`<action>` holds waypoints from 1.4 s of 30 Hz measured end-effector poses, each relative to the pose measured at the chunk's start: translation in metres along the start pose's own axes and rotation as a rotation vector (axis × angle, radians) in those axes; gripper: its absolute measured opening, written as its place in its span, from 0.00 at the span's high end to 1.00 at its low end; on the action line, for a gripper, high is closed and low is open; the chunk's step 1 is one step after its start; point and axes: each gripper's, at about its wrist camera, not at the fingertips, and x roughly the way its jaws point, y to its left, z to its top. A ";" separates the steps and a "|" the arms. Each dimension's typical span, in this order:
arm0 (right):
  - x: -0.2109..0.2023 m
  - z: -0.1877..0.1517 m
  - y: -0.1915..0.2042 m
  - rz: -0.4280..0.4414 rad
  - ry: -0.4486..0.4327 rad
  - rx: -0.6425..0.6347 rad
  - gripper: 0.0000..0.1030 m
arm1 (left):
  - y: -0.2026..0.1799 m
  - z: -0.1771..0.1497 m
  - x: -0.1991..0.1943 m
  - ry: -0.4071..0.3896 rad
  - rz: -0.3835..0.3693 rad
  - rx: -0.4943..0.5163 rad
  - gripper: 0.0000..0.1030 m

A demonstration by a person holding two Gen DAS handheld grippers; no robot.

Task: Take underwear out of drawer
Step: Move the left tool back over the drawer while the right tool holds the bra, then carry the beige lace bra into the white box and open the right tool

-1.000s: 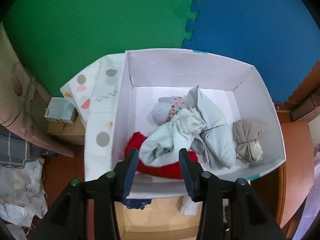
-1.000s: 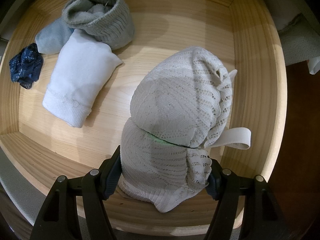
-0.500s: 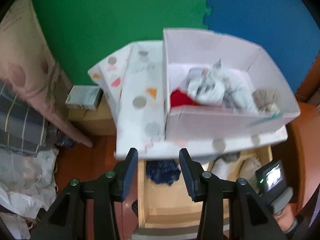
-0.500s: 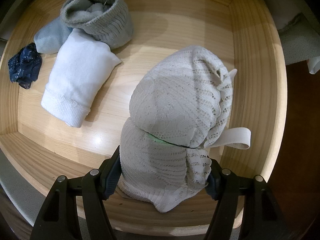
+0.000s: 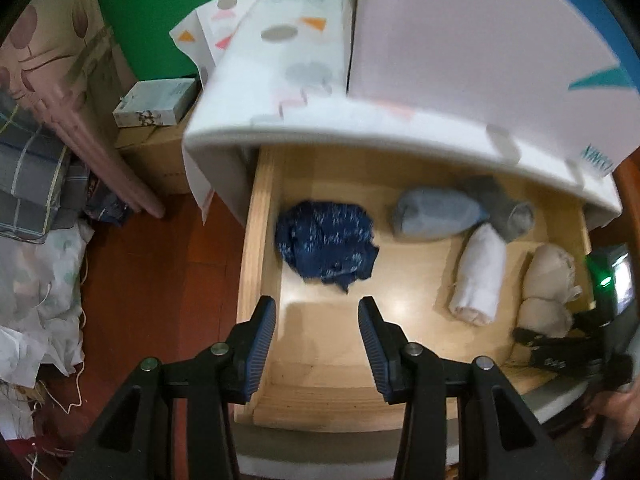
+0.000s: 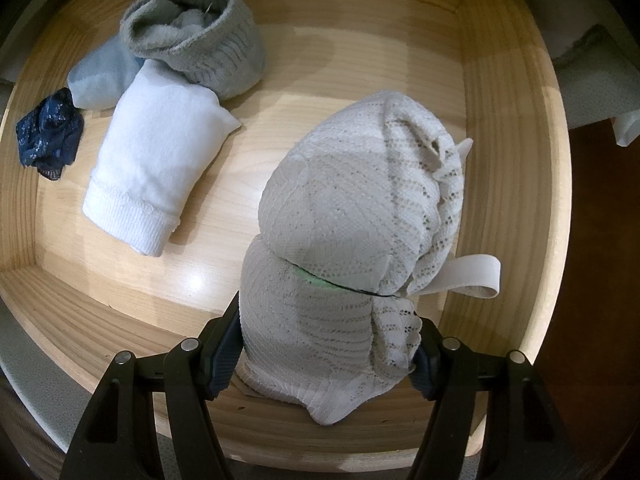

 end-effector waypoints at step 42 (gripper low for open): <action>-0.236 -0.039 -0.018 0.169 -0.409 -0.079 0.42 | 0.014 -0.015 0.001 -0.086 -0.009 -0.074 0.58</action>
